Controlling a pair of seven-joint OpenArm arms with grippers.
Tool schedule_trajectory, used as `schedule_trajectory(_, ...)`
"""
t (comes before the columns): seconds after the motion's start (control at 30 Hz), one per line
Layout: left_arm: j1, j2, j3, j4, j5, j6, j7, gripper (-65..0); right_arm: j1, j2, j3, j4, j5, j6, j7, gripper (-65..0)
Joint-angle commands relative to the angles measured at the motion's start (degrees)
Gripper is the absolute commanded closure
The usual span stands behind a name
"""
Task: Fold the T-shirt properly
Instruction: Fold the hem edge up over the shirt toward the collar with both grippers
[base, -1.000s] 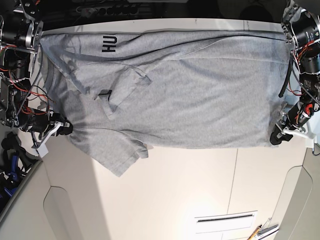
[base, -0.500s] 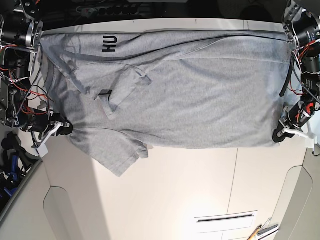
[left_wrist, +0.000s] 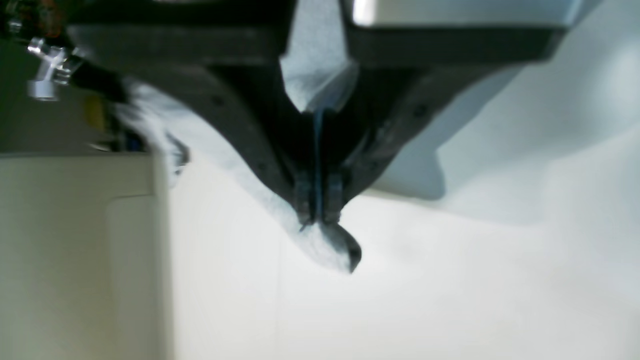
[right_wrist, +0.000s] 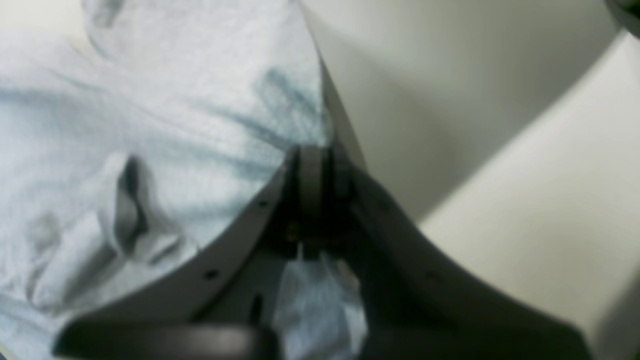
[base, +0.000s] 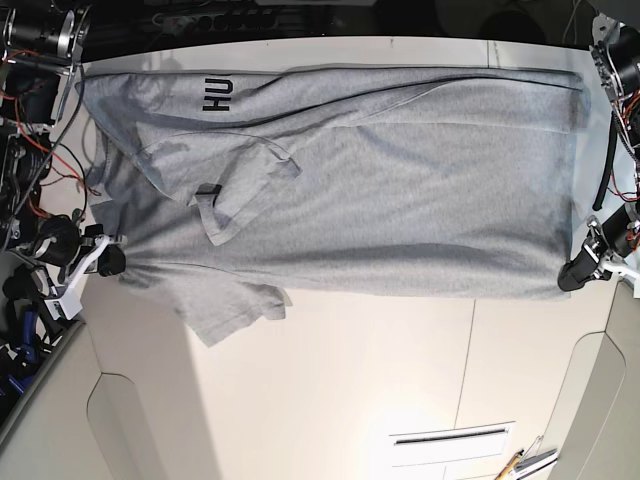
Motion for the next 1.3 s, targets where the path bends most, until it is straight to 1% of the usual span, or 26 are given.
schedule_trajectory(0.0,-0.8,-1.7,-0.3,1.4,-2.8,-0.9,0.7,0.0,0.1,1.1,1.1,2.9,0.7,0.2,0.3,0.0)
schedule_trajectory(0.17,2.4,-2.9,-0.3,6.6,-8.5,-0.9,8.1,0.0,-6.4,1.1,3.5,9.6,0.7,0.0,-0.8,0.0)
schedule_trajectory(0.27,5.8,-3.5,-0.3,12.1,-9.5,-0.9,10.2,0.0,-9.5,1.1,4.2,11.5,0.7,0.0,-0.9,0.0)
schedule_trajectory(0.4,11.1,-4.3,-0.5,19.5,-9.3,-0.9,11.1,0.0,-12.9,1.1,4.9,13.9,0.7,0.0,-2.3,0.0)
schedule_trajectory(0.5,15.0,-4.3,-2.6,23.5,-9.1,-0.9,11.9,0.0,-15.3,1.1,5.5,16.3,0.7,-0.3,-3.0,0.0)
schedule_trajectory(0.73,22.5,-4.3,-12.0,28.9,-8.1,-0.9,11.9,0.0,-20.0,1.1,7.6,21.6,0.7,-0.4,-4.3,0.0)
schedule_trajectory(0.83,24.3,-4.3,-14.4,29.6,-8.1,-0.9,11.9,0.0,-21.1,1.1,9.2,21.7,0.7,-0.4,-4.6,0.0)
schedule_trajectory(1.07,27.7,-4.1,-14.7,29.6,-8.1,-0.9,13.7,0.0,-25.3,1.0,10.6,21.7,0.9,-0.5,-5.3,0.0)
schedule_trajectory(1.27,27.8,-4.1,-14.7,29.6,-7.2,-0.9,13.8,0.0,-26.1,0.6,10.7,21.7,1.1,-0.5,-5.3,0.0)
